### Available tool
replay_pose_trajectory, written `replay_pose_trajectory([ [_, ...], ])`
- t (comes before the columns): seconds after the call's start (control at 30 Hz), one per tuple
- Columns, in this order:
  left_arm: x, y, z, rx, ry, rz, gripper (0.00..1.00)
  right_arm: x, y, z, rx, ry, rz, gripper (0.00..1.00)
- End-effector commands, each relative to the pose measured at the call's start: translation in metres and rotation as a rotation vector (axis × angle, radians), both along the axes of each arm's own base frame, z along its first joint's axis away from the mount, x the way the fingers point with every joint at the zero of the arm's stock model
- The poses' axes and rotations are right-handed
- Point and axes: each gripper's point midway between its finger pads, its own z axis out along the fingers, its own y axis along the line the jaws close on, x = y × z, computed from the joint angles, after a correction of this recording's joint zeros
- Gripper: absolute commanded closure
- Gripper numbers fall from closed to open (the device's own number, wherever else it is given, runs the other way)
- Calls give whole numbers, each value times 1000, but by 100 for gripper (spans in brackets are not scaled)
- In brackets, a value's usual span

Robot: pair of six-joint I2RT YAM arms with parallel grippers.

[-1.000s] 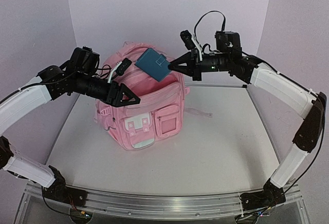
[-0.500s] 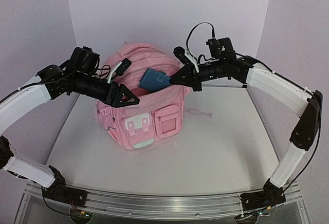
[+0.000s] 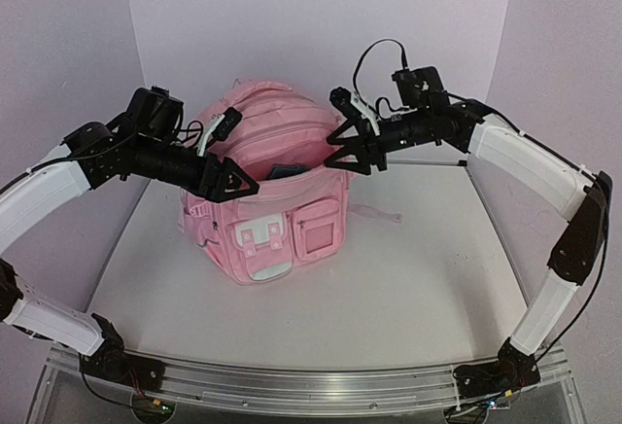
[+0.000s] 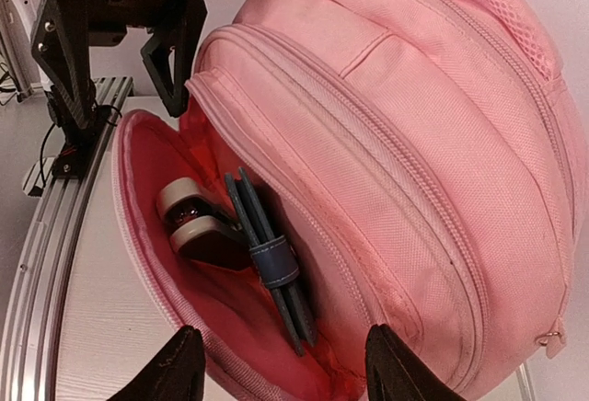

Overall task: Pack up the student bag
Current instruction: Place the personal item in the student bag.

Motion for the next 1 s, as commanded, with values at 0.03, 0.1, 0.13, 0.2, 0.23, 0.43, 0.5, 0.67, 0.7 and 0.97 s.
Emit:
replay_pose_trajectory([
  [0.03, 2, 0, 27, -47, -63, 6, 31, -1, 2, 33, 66, 22, -31, 41],
  [0.1, 0, -1, 32, -63, -76, -7, 31, 2, 2, 45, 104, 59, -75, 42],
  [0.13, -2, -1, 34, -69, -83, -16, 31, 6, 0, 51, 124, 90, -120, 43],
  [0.2, -5, 2, 43, -77, -110, -27, 31, 15, -4, 62, 177, 163, -219, 45],
  [0.23, -6, 5, 49, -78, -129, -22, 31, 18, -6, 68, 210, 188, -263, 46],
  [0.43, -12, 15, 66, -82, -193, -15, 30, 20, -31, 90, 459, 400, -474, 40],
  [0.5, -10, 13, 58, -56, -180, -25, 32, 23, -42, 91, 547, 479, -551, 39],
  [0.67, -7, 6, 48, -28, -196, -52, 36, 31, -63, 60, 702, 729, -729, 43],
  [0.7, -7, 5, 46, -21, -207, -55, 36, 31, -64, 53, 737, 782, -739, 44],
  [0.97, -3, -9, 16, 139, -267, -69, 38, 35, -60, -5, 887, 1121, -771, 46],
])
